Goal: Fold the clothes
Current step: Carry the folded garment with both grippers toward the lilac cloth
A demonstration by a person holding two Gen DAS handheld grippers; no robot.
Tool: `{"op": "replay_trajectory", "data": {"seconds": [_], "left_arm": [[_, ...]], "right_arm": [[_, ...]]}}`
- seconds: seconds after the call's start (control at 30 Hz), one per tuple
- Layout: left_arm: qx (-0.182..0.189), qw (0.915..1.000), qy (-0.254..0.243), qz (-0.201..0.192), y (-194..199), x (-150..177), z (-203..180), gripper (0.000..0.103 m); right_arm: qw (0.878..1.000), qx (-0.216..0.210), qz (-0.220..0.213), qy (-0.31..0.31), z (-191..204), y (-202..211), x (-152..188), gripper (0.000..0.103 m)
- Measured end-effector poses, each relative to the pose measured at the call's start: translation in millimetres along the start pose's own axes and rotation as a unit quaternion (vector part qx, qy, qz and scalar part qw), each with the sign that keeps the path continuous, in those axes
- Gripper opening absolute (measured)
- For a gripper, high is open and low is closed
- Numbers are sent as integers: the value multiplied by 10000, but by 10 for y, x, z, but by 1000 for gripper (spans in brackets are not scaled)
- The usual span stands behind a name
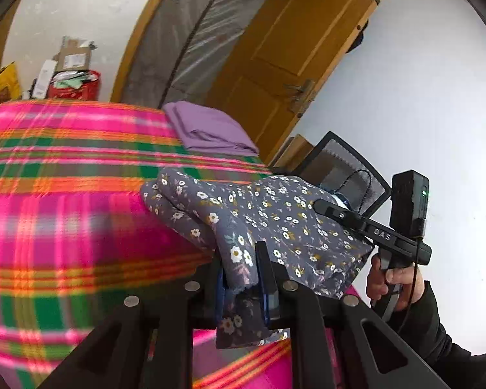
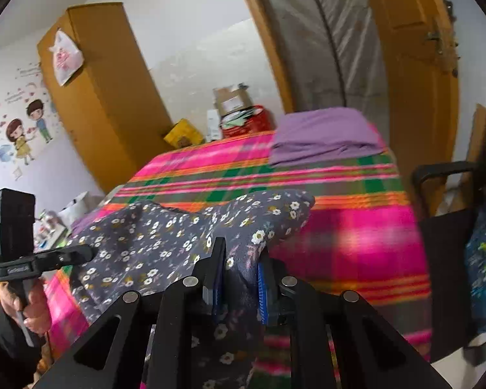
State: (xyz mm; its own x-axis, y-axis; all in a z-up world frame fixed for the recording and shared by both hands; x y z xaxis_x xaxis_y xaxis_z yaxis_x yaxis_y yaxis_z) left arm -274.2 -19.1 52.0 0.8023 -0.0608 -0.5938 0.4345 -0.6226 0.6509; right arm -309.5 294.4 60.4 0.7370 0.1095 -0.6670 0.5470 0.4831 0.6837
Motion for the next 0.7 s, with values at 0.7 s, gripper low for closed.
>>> {"op": "replay_trajectory", "data": {"seconds": [0.7], "left_arm": [[58,9961,-53,884,-1415,-294,-133,19]], "right_arm": [[9929,783,545,-707,-1436,-358,-113,19]]}}
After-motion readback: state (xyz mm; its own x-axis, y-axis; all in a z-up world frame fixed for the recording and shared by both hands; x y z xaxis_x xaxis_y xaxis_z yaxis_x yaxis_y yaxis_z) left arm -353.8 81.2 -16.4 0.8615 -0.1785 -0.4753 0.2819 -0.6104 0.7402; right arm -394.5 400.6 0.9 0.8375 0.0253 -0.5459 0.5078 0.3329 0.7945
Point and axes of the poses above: each gripper's, at about its wrist camera, not at the fingertips, and y roughly against the way its jaws point, z to its left, x to its underside, the point moved 2 cm from there along -y, roughly the way its jaws point, and after that the axes turned 10 degrees about z, right-handed, at the moved point
